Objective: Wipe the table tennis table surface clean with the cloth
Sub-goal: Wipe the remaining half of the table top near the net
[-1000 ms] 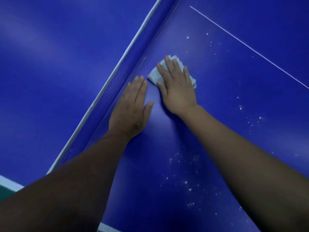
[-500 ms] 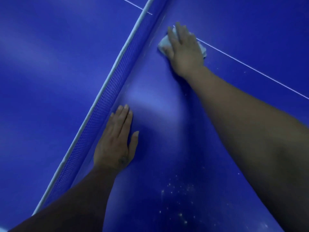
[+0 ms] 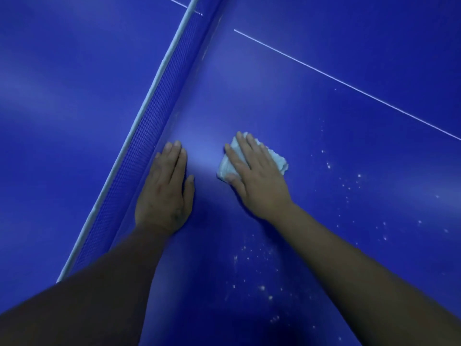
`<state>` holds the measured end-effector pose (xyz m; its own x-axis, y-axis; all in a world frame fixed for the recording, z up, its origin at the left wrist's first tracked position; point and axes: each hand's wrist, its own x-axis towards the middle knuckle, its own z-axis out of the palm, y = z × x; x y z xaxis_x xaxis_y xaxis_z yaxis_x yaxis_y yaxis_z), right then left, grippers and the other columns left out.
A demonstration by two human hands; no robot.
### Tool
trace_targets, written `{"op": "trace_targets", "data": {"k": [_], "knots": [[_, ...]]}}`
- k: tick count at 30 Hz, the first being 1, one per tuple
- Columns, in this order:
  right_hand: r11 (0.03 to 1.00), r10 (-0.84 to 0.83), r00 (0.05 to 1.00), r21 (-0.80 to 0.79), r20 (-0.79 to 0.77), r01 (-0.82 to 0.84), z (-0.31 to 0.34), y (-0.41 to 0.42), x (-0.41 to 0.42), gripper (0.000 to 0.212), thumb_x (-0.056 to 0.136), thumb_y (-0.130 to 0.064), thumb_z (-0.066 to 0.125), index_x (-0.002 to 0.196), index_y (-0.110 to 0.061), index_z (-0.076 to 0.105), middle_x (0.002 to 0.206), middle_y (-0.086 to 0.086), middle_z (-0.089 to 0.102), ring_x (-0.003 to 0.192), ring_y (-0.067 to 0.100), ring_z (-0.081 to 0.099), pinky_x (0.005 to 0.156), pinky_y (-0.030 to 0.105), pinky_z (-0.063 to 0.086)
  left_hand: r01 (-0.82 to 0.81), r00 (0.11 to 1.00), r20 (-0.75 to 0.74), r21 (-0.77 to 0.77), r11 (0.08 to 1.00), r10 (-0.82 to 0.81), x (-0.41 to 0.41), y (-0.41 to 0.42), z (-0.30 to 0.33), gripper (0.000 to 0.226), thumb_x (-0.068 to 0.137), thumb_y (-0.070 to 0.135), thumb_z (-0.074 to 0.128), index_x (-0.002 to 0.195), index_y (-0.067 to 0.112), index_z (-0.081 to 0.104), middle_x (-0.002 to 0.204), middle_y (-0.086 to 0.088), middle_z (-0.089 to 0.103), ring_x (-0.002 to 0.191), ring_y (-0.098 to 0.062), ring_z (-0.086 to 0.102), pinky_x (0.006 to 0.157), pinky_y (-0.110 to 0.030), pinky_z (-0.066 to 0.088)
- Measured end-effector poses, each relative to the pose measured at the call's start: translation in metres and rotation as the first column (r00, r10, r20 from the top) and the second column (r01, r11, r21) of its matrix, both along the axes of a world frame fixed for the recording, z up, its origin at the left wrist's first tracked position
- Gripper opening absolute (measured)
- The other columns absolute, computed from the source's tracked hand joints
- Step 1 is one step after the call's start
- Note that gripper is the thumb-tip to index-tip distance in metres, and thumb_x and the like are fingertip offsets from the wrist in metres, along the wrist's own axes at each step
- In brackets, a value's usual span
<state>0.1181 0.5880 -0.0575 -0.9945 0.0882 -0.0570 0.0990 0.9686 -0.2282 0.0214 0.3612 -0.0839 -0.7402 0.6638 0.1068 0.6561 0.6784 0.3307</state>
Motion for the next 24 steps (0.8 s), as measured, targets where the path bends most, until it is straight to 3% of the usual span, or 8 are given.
{"op": "trace_targets", "data": {"k": [3, 6, 8, 13, 17, 21, 24], "knots": [[0.999, 0.040, 0.999, 0.004, 0.023, -0.040, 0.003, 0.029, -0.006, 0.071, 0.111, -0.051, 0.036, 0.169, -0.010, 0.025, 0.177, 0.013, 0.017, 0.164, 0.029, 0.015, 0.134, 0.047, 0.013, 0.036, 0.999, -0.030, -0.077, 0.996, -0.038, -0.008, 0.007, 0.000, 0.059, 0.114, 0.027, 0.032, 0.164, -0.003, 0.026, 0.173, -0.017, 0.024, 0.162, -0.034, 0.019, 0.131, -0.051, 0.020], [0.985, -0.172, 0.983, -0.003, 0.062, 0.173, 0.002, 0.059, -0.016, 0.081, 0.110, -0.059, 0.025, 0.168, -0.002, 0.021, 0.177, 0.016, 0.013, 0.165, 0.032, 0.010, 0.134, 0.047, 0.010, -0.045, 0.999, -0.030, -0.109, 0.993, 0.042, -0.004, 0.022, 0.000, 0.060, 0.110, 0.023, 0.030, 0.164, -0.003, 0.026, 0.174, -0.017, 0.022, 0.163, -0.033, 0.016, 0.133, -0.049, 0.015], [0.974, -0.228, 0.973, 0.014, 0.040, 0.228, -0.004, 0.048, -0.010, 0.081, 0.112, -0.060, 0.016, 0.168, 0.000, 0.019, 0.177, 0.017, 0.012, 0.165, 0.033, 0.008, 0.134, 0.048, 0.010, -0.109, 0.994, -0.016, -0.078, 0.991, 0.108, 0.004, 0.030, -0.001, 0.061, 0.107, 0.020, 0.034, 0.163, -0.004, 0.028, 0.174, -0.018, 0.022, 0.163, -0.033, 0.016, 0.133, -0.048, 0.012], [1.000, -0.003, 0.995, -0.020, -0.098, 0.001, -0.013, 0.010, -0.004, 0.075, 0.112, -0.049, 0.048, 0.164, 0.001, 0.030, 0.174, 0.018, 0.025, 0.164, 0.033, 0.019, 0.133, 0.051, 0.017, -0.125, 0.992, -0.016, -0.021, 0.992, 0.125, 0.004, 0.032, -0.002, 0.061, 0.109, 0.026, 0.040, 0.161, -0.005, 0.033, 0.171, -0.019, 0.028, 0.162, -0.035, 0.021, 0.132, -0.051, 0.016], [0.986, 0.157, 0.982, 0.072, -0.101, -0.150, -0.017, 0.064, -0.067, 0.071, 0.112, -0.053, 0.042, 0.162, -0.003, 0.039, 0.171, 0.015, 0.035, 0.159, 0.033, 0.032, 0.132, 0.052, 0.021, -0.134, 0.991, -0.001, 0.018, 0.991, 0.134, 0.005, 0.034, 0.002, 0.062, 0.109, 0.028, 0.044, 0.161, -0.004, 0.034, 0.171, -0.017, 0.029, 0.161, -0.033, 0.023, 0.131, -0.054, 0.021], [0.997, 0.024, 1.000, 0.070, 0.001, -0.024, -0.009, 0.140, -0.131, 0.078, 0.109, -0.061, 0.031, 0.166, -0.009, 0.031, 0.175, 0.010, 0.027, 0.162, 0.031, 0.025, 0.132, 0.054, 0.009, -0.142, 0.990, 0.014, 0.022, 0.990, 0.142, 0.005, 0.035, 0.004, 0.063, 0.108, 0.028, 0.047, 0.161, -0.003, 0.034, 0.172, -0.015, 0.029, 0.162, -0.032, 0.022, 0.131, -0.053, 0.020], [0.994, -0.091, 0.995, 0.056, 0.029, 0.089, -0.005, 0.193, -0.141, 0.082, 0.107, -0.064, 0.027, 0.167, -0.008, 0.028, 0.176, 0.010, 0.024, 0.162, 0.033, 0.022, 0.130, 0.056, 0.012, -0.143, 0.989, 0.022, 0.017, 0.990, 0.143, 0.004, 0.035, 0.004, 0.063, 0.108, 0.027, 0.047, 0.161, -0.003, 0.034, 0.173, -0.014, 0.028, 0.162, -0.032, 0.021, 0.131, -0.053, 0.020]]}}
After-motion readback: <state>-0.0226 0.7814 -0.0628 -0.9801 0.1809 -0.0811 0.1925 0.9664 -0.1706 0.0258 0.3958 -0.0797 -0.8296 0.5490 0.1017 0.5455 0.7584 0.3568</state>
